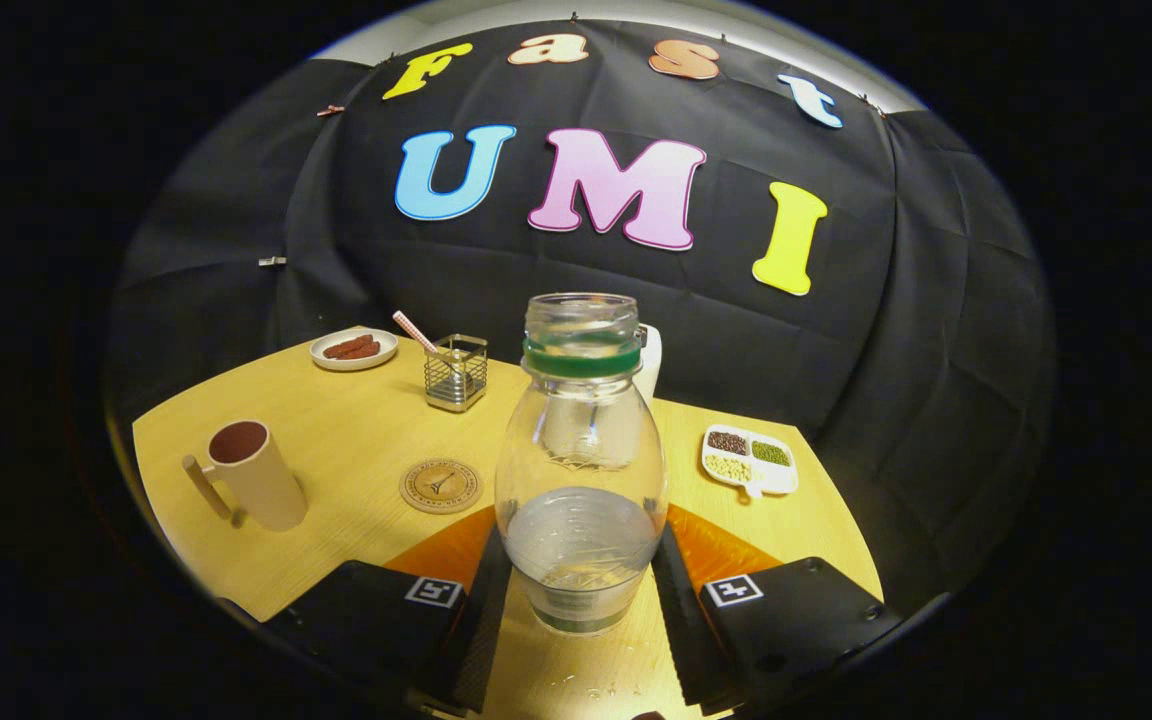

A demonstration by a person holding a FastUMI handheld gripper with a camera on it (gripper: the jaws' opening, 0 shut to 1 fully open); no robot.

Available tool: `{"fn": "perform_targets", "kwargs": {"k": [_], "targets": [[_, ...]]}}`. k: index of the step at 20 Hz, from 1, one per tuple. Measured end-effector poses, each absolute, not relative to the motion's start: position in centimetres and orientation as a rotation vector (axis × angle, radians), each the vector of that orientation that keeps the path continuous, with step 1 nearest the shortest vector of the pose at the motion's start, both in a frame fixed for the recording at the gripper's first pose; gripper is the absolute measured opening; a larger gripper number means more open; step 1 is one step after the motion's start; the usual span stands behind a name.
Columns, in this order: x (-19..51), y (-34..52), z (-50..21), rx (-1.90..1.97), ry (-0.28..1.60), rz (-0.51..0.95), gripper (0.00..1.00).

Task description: Take the bottle from table, then pour the juice into the cup, finally place the bottle on the coaster

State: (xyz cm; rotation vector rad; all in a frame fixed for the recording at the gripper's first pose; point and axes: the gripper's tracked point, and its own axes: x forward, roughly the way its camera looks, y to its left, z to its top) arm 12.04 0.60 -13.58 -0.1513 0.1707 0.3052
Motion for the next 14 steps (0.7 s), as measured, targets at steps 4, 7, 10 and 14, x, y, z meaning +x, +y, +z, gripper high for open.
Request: {"fn": "perform_targets", "kwargs": {"k": [4, 7, 10, 14], "targets": [[11.8, 1.5, -11.5, -0.203, 0.173, 0.305, 0.73], [11.4, 1.7, -10.2, -0.247, 0.175, 0.287, 0.73], [11.3, 1.8, -9.0, -0.329, 0.169, 0.266, 0.73], [11.5, 1.4, -7.4, -0.512, 0.129, 0.170, 0.73]]}}
